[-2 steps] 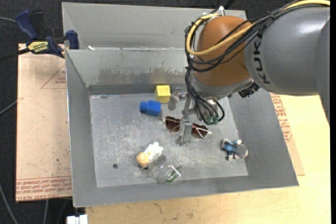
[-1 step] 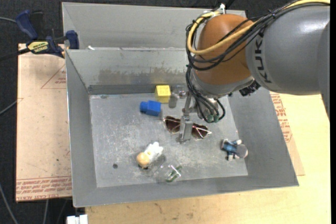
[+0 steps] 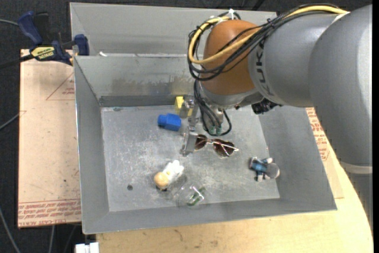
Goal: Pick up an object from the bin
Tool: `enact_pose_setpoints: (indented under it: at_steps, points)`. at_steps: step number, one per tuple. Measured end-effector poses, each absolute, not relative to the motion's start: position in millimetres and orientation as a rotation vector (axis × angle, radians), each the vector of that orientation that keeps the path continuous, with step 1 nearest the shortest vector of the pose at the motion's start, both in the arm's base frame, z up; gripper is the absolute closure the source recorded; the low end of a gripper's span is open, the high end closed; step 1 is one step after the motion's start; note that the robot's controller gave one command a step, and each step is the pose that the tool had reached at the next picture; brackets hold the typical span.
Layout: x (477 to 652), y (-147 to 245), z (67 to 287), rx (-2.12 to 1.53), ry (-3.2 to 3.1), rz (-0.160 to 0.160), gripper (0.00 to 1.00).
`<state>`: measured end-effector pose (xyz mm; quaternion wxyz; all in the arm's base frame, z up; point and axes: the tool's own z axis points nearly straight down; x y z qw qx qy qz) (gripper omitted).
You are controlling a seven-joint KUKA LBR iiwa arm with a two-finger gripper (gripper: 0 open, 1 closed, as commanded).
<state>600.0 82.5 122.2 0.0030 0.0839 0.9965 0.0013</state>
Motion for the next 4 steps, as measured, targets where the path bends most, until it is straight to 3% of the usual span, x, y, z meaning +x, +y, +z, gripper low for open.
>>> enact_pose_setpoints:
  at_steps: [1, 3, 4]
  points:
    - [614.2, 93.3, 124.9, 0.387, 3.118, 0.002, 0.00]
    - [623.8, 107.4, 75.5, 0.741, 3.046, 0.006, 0.00]
    - [627.2, 100.0, 71.7, 0.539, 3.088, 0.004, 1.00]
